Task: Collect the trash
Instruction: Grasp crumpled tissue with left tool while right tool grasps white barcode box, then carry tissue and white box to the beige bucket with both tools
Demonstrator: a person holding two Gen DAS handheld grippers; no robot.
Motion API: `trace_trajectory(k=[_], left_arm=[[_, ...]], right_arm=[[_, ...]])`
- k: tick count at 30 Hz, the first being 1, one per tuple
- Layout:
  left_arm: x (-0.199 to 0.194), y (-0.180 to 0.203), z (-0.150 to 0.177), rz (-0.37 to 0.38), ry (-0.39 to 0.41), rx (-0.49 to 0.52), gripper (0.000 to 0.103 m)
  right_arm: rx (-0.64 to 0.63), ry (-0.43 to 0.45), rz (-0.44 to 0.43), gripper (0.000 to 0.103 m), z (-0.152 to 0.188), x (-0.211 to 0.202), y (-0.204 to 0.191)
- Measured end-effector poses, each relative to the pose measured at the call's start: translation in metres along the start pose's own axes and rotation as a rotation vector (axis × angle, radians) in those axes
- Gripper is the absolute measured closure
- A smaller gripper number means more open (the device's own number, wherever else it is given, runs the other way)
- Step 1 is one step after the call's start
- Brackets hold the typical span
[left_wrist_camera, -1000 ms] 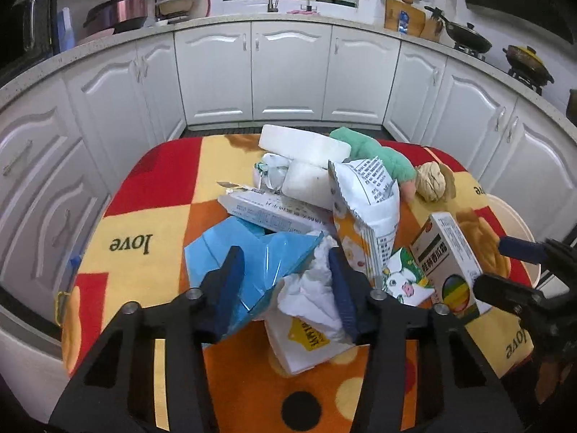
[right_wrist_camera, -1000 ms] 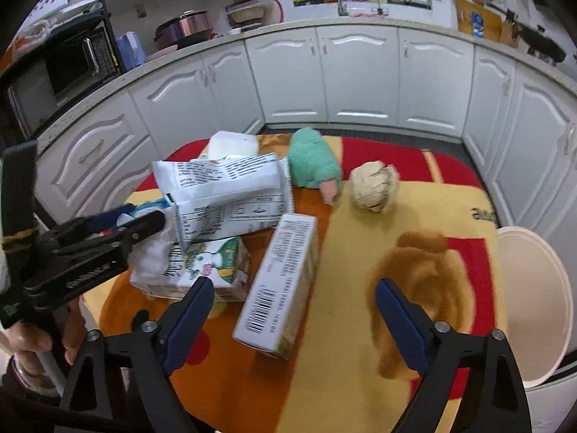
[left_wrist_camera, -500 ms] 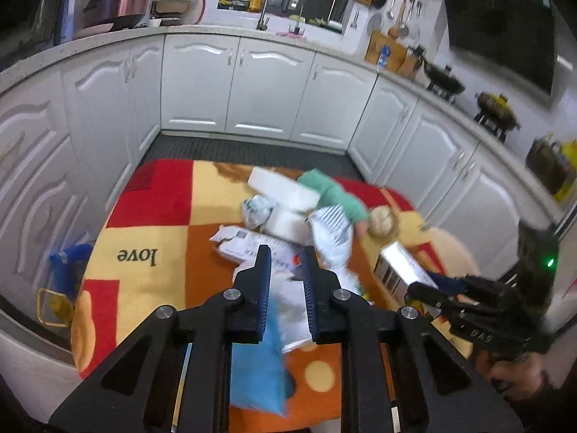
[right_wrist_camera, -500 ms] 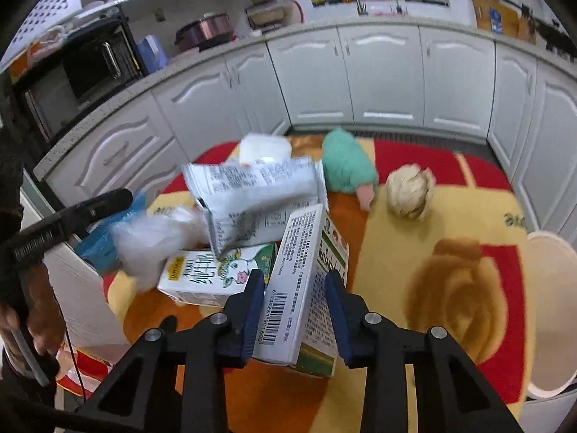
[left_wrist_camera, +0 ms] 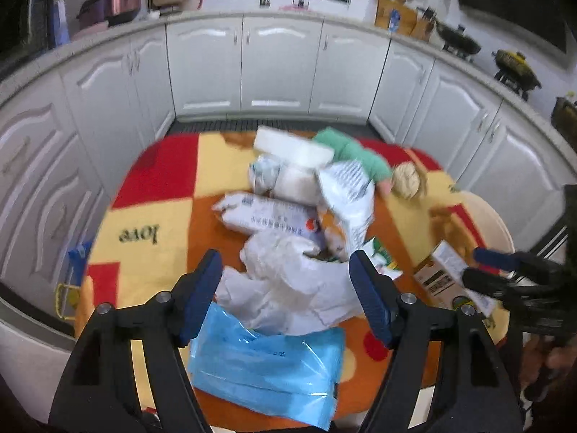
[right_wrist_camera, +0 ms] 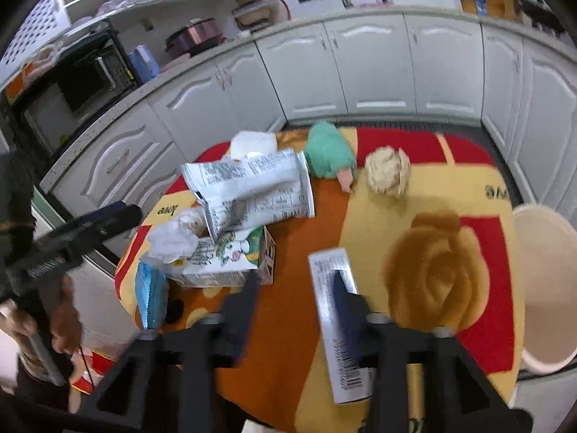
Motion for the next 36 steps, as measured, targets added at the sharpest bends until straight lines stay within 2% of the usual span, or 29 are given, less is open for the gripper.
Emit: trace_trajectory(k=[3,4,5,6,8,9,10,11,12,20,25,29,36], left_arm=[[0.017,0.0,0.005,-0.011,-0.035,0.012,0.031],[0.024,-0.001,0.006,-0.026,-0.049,0.016,0.032],[0.029,-0.004,0.007,-0.028,-0.064,0.008,0.04],[0.033,-0.007,0.007,-0.017,-0.079,-0.008,0.061],[0.04,-0.015,0.008,0.011,-0.119,-0.048,0.084],[0.039,-0.017,0.006,0.019,-0.117,-0.062,0.085],[0.037,-0.019,0.004,0.027,-0.111,-0.069,0.088],[0.035,-0.021,0.002,0.033,-0.106,-0.071,0.089],[0.03,-0.022,-0.002,0.04,-0.094,-0.071,0.089],[-0.032,-0.016,-0.047,0.05,0.075,-0.065,0.09],[-0.063,0.026,-0.065,0.117,0.143,-0.003,0.09],[-0.067,0.073,-0.068,0.193,0.142,0.058,0.09],[-0.022,0.176,-0.055,0.292,0.04,0.156,0.09]], right_arm=[[-0.035,0.011,0.05,0.032,0.002,-0.003,0.001],[-0.048,-0.002,0.073,0.024,0.003,-0.001,0.002],[-0.057,-0.023,0.088,0.021,0.005,0.003,0.003],[-0.057,-0.049,0.09,0.021,0.009,0.009,0.004],[-0.043,-0.087,0.081,0.022,0.014,0.019,0.01],[-0.033,-0.101,0.08,0.025,0.017,0.026,0.012],[-0.028,-0.103,0.081,0.048,0.019,0.03,0.014],[-0.022,-0.114,0.077,0.073,0.02,0.035,0.017],[-0.013,-0.118,0.072,0.075,0.021,0.036,0.019],[-0.007,0.02,0.044,0.075,0.001,-0.004,0.02],[0.004,0.087,0.039,0.075,-0.008,-0.033,0.027],[0.027,0.125,0.072,0.075,-0.012,-0.05,0.045],[0.125,0.165,0.22,0.075,-0.003,-0.082,0.114]])
Point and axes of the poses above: each gripper's, at about its wrist camera, not at the fingertips, and x roughly the way its jaws point, y to its right, z to its underside, the point moved 2 cm from there along x, roughly the way its jaws point, and after that the axes turned 3 degrees about y, right-handed, at the moved point
